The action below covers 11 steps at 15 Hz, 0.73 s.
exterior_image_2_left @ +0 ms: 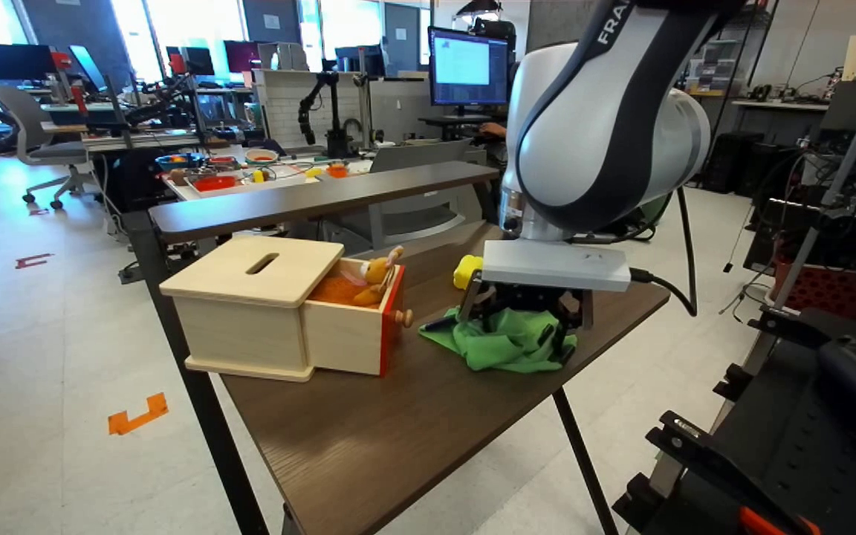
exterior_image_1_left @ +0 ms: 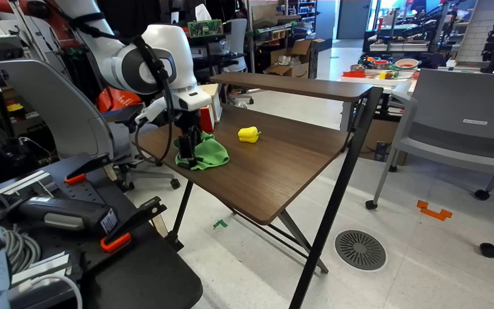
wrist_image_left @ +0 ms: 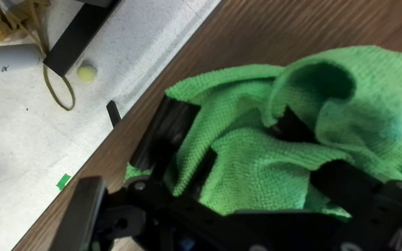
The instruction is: Move the green cloth to the left
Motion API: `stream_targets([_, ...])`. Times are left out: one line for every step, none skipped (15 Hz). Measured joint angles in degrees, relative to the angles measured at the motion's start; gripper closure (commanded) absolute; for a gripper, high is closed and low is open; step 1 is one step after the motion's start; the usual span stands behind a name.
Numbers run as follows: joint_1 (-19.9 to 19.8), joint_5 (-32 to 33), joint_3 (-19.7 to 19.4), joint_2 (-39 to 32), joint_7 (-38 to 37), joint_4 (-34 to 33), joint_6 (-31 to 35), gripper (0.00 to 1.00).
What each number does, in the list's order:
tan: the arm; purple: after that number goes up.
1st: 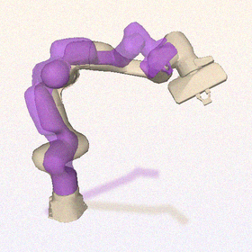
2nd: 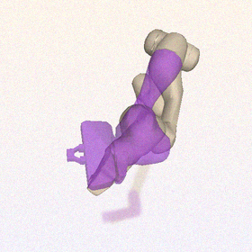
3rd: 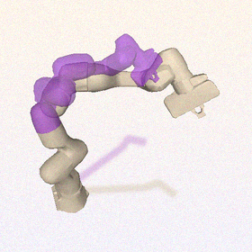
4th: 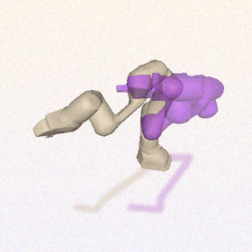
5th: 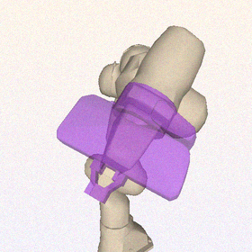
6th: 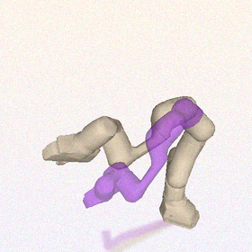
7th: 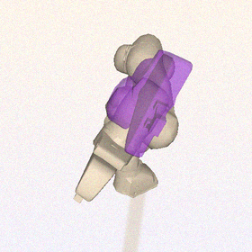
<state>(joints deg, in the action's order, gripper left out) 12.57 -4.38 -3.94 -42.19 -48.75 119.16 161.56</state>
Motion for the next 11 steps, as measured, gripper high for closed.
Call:
stream_targets([0.5, 0.0, 0.2, 0.0, 0.0, -0.3, -0.4, 0.0])
stream_targets([0.9, 0.0, 0.2, 0.0, 0.0, -0.5, -0.8, 0.0])
stream_targets([1.1, 0.0, 0.2, 0.0, 0.0, -0.8, -1.2, 0.0])
stream_targets([1.1, 0.0, 0.1, 0.2, 0.0, -1.1, -1.8, 0.0])
stream_targets([1.0, 0.0, 0.2, 0.5, 0.0, -1.4, -3.0, 0.0])
stream_targets([0.8, -0.1, 0.2, 1.3, 0.3, -1.7, -4.4, 0.0])
stream_targets([0.4, -0.2, 0.3, 2.5, 0.9, -1.8, -6.0, 0.0])
stream_targets([-0.2, -0.5, 0.5, 4.4, 1.6, -1.7, -8.4, 0.0])
stream_targets([-0.9, -0.8, 0.9, 6.7, 2.5, -1.6, -11.3, 0.0])
stream_targets([-1.6, -0.9, 1.3, 9.5, 3.6, -1.3, -14.4, 0.0])
stream_targets([-2.4, -1.0, 1.8, 12.4, 5.3, -0.6, -17.2, 0.0])
